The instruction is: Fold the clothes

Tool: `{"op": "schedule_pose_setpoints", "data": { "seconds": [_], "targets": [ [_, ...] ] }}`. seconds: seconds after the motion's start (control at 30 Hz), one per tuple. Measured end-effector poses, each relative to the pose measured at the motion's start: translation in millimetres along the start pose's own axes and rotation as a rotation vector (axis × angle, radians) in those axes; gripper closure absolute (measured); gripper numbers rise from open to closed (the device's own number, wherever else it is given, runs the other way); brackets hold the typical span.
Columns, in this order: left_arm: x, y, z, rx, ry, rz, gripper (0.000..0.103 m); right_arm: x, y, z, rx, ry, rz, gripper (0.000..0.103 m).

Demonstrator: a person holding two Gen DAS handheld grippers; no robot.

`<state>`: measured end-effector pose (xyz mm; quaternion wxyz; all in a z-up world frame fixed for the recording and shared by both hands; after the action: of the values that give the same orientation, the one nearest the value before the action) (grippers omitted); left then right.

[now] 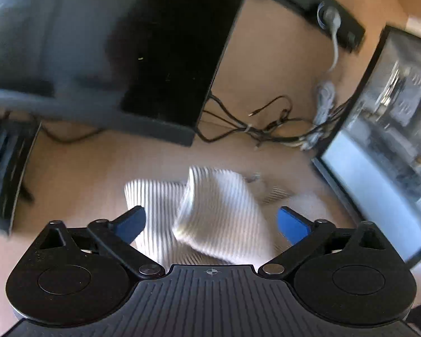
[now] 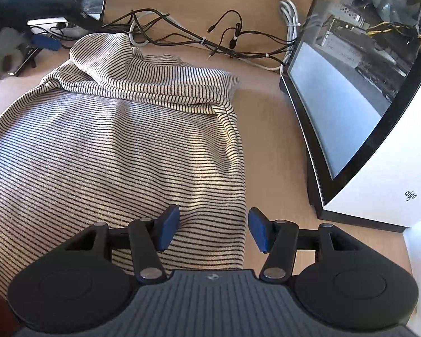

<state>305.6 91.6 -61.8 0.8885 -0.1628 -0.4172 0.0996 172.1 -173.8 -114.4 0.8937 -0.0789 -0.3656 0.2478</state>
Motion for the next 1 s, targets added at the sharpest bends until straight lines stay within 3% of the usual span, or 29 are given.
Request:
{"op": "schedule_pose_setpoints", "data": {
  "seconds": [0.03,0.1,0.17,0.23,0.33,0.47,0.6,0.73,0.77,0.83,0.87,0.9,0.93,0.97,1.0],
  "targets": [
    [0,-2,-10,0.019,0.006,-0.040,0.024,0,0,0,0.002,0.001,-0.003,0.048],
    [-2,-7,-26,0.016,0.036,-0.100,0.065,0,0,0,0.001,0.003,-0.002,0.047],
    [-4,-9,-28,-0.002,0.045,-0.120,0.092,2,0,1,0.003,0.010,0.003,0.047],
    [-2,-7,-13,-0.007,0.012,-0.126,0.094,8,-2,2,0.019,0.017,-0.002,0.047],
    [7,1,18,-0.020,-0.057,-0.117,0.095,25,-11,12,0.036,-0.057,-0.028,0.047],
    [3,15,23,0.017,-0.029,-0.074,0.095,64,-28,10,0.080,-0.172,-0.072,0.047],
    [-11,27,14,0.065,0.031,-0.040,0.095,111,-50,-25,0.133,-0.212,-0.096,0.055],
    [-17,32,11,0.064,0.049,-0.006,0.091,144,-67,-85,0.127,-0.155,-0.143,0.055],
    [-15,32,11,0.046,0.046,0.011,0.087,148,-69,-100,0.119,-0.134,-0.155,0.055],
    [-9,33,9,-0.004,0.053,0.052,0.063,152,-72,-127,0.090,-0.091,-0.165,0.054],
    [-6,34,7,-0.023,0.060,0.070,0.042,153,-73,-139,0.079,-0.073,-0.170,0.052],
    [-4,34,4,-0.033,0.068,0.078,0.038,152,-73,-147,0.080,-0.063,-0.174,0.052],
    [-4,32,1,-0.029,0.077,0.070,0.041,150,-74,-151,0.091,-0.062,-0.183,0.052],
    [-3,29,-4,-0.018,0.087,0.053,0.047,149,-75,-152,0.109,-0.068,-0.193,0.061],
    [-3,26,-11,-0.006,0.094,0.029,0.076,147,-75,-152,0.120,-0.076,-0.198,0.073]
  ]
}}
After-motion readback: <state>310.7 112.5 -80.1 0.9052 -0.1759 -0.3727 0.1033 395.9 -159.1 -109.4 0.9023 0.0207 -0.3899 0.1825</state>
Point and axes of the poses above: each gripper's, at about its wrist camera, not at the fingertips, and z roughly against the way its jaws point, y to its left, x to its top, the point moved 1 cm from there along -z, roughly the way its jaws point, and after that the axes turned 9 degrees about z, right-handed, at the moved point
